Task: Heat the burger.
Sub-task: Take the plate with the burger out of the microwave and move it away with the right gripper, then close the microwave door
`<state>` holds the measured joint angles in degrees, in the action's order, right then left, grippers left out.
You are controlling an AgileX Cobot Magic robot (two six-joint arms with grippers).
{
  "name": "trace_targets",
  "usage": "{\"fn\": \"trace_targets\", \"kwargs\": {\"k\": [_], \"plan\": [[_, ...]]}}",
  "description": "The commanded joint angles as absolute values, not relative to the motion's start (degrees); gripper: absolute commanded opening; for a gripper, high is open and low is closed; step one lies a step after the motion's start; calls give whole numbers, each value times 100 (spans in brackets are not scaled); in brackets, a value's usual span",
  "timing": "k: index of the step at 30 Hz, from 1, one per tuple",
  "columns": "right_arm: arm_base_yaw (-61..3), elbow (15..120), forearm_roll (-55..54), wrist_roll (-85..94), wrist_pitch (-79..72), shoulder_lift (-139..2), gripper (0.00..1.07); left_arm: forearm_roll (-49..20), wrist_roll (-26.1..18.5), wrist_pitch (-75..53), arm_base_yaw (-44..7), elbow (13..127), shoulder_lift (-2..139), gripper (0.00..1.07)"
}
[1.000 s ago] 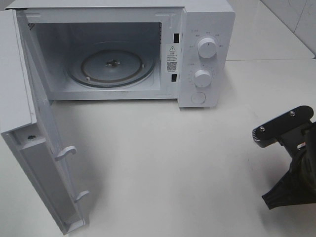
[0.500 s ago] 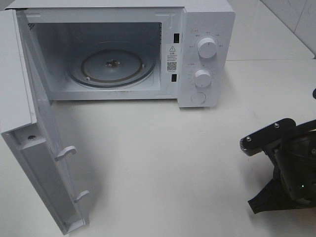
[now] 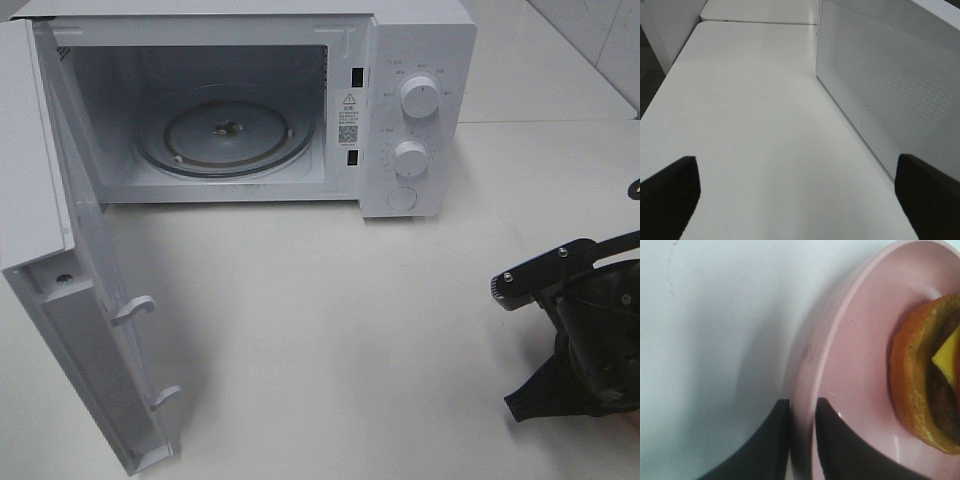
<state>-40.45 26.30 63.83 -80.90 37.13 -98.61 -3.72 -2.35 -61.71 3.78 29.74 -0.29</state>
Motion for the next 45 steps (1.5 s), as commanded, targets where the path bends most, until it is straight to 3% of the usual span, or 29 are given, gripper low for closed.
{"fn": "trace_targets", "kwargs": {"k": [1,2,3,5,10,19,26,33,45], "plan": [[-4011,2664,6371,-8079,3764,-9889,33,-407,-241,-6119,390,2956,-69,98],[-4011,2664,6297,-7987,3747,-9878,44,-407,-241,-6119,390,2956,-69,98],[-4011,2664,6297,-7987,3747,-9878,44,-407,-241,-6119,390,2956,-69,98],[-4028,2664,6148,-7798,3678,-9815,56,-407,-241,-6119,390,2956,-69,98],[-4028,2664,5655,-7391,3403,-9248,67,-407,-235,-6119,390,2956,-69,98],[-4028,2664,4727,-6222,3317,-7758,68,-407,-235,-6119,390,2956,-69,98],[-4028,2664,2985,-3919,3249,-6331,79,-407,-235,-6119,390,2956,-69,98],[-4028,2727,1662,-2412,3736,-5306,79,-407,-235,-6119,390,2956,-69,98],[-4028,3295,1570,-2057,4870,-4217,76,-407,-241,-6119,390,2956,-69,98]]}}
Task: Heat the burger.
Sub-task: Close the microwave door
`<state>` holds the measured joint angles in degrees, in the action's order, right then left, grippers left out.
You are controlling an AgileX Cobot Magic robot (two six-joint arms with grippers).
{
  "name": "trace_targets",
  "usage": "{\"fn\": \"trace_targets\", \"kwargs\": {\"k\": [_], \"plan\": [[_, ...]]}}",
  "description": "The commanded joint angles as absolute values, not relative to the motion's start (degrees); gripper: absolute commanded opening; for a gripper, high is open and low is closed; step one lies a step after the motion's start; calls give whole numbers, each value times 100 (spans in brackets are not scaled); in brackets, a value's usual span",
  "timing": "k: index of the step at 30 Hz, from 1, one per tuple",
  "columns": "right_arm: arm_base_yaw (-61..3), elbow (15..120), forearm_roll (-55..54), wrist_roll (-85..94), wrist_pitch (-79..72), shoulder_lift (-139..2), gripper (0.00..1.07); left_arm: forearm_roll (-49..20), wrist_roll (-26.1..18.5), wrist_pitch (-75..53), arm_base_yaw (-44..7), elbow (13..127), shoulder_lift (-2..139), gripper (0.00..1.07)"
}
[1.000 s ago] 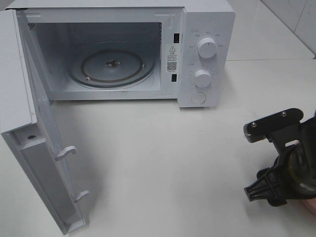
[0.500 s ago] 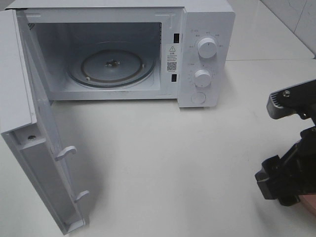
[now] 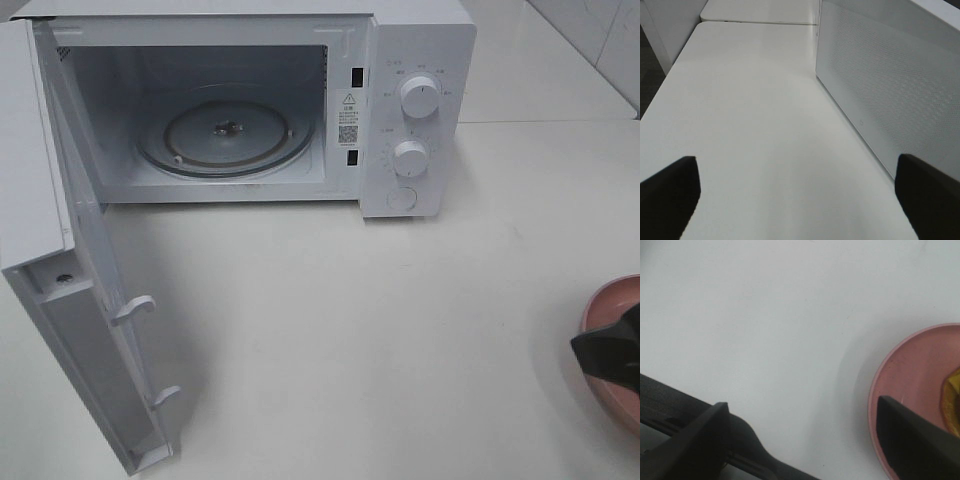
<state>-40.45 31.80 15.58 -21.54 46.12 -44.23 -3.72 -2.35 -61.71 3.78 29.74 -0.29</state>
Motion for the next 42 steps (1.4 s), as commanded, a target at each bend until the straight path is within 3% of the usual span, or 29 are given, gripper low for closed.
{"fn": "trace_targets", "kwargs": {"k": [1,9,26,35,42], "plan": [[-4028,3300,1570,-2057,4945,-4131,76,-407,-241,-6119,390,2956,-69,98],[-3976,3300,1599,-2057,5306,-3335,76,-407,-241,-6119,390,2956,-69,98],[-1324,2974,653,-607,5638,-2097,76,-407,-235,-6119,390,2956,-69,98],[-613,2802,659,-602,5523,-945,76,-407,-235,-6119,390,2956,-69,98],[-413,2802,659,-590,5523,-223,76,-407,-235,-6119,390,2956,-69,98]]}}
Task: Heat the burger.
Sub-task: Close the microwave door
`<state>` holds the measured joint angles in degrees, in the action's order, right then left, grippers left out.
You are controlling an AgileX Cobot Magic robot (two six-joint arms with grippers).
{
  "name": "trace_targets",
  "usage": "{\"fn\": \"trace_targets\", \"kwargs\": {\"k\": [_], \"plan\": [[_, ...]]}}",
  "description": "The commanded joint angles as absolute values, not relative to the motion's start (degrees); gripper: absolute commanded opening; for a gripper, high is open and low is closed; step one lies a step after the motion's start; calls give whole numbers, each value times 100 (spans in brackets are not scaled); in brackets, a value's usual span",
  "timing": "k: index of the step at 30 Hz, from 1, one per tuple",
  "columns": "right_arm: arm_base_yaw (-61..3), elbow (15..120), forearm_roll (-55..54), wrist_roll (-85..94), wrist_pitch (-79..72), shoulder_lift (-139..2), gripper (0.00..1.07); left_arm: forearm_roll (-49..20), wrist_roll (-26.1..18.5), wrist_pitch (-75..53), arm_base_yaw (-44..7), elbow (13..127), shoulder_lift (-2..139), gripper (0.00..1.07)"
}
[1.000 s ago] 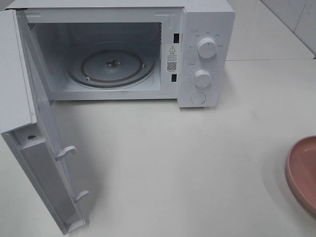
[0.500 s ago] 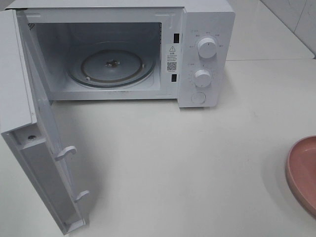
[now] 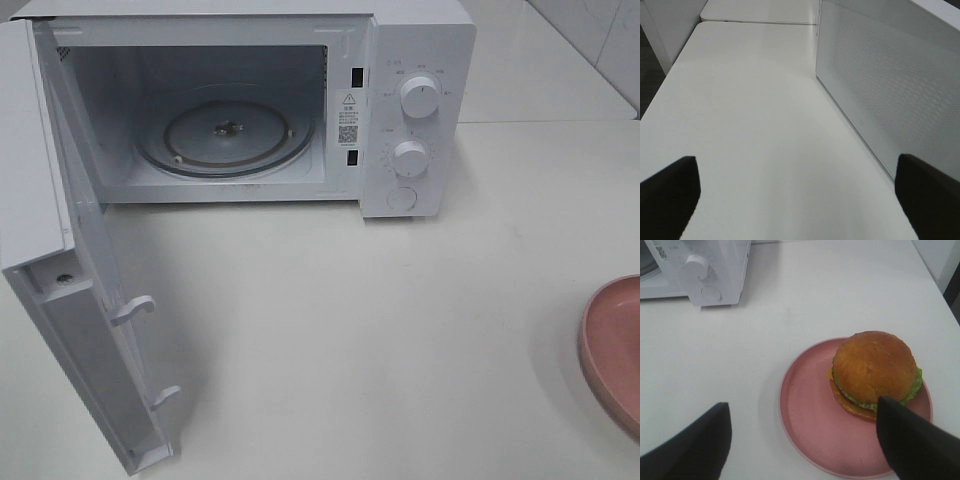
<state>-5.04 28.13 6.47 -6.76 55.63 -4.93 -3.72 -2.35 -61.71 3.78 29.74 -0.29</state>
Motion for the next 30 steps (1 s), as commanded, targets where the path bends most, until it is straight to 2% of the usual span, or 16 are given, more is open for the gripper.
{"fn": "trace_targets", "kwargs": {"k": [1,30], "plan": [[-355,2802,659,-590,5523,-63,76,-407,-235,-6119,390,2956,-69,98],[-281,2802,659,-590,5523,178,76,-407,-235,-6119,390,2956,-69,98]]}}
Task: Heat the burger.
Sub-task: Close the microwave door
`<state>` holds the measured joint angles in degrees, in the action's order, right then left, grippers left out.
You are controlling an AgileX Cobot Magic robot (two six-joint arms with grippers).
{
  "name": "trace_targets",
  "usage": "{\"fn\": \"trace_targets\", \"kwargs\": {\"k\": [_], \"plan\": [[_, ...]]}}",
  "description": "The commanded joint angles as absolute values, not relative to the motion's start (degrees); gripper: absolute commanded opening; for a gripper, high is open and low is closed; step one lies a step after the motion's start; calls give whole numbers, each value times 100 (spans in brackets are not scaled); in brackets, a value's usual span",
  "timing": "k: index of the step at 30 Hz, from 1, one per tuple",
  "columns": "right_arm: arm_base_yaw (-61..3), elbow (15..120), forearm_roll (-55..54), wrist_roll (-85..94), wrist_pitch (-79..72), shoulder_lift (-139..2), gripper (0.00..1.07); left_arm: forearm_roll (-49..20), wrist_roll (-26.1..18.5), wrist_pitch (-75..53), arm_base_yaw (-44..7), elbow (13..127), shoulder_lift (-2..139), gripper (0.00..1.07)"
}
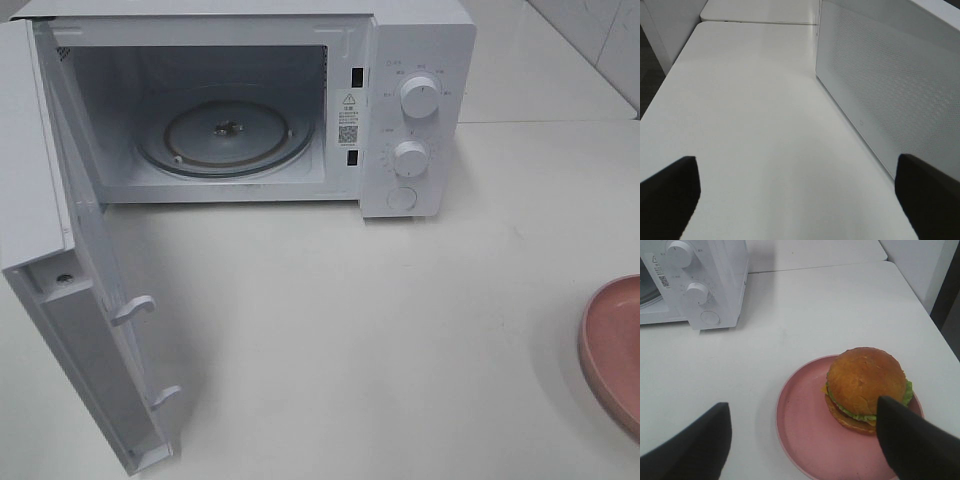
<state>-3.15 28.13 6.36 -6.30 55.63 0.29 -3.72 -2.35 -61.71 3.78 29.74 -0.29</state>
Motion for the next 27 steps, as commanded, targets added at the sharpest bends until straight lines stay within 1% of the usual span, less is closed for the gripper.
{"fn": "trace_targets", "kwargs": {"k": [1,27], "plan": [[-281,2802,659,-590,5523,178,76,-407,-235,-6119,390,2956,-69,98],[-281,2802,659,-596,5518,178,76,-401,-241,-6113,390,2956,-69,98]]}}
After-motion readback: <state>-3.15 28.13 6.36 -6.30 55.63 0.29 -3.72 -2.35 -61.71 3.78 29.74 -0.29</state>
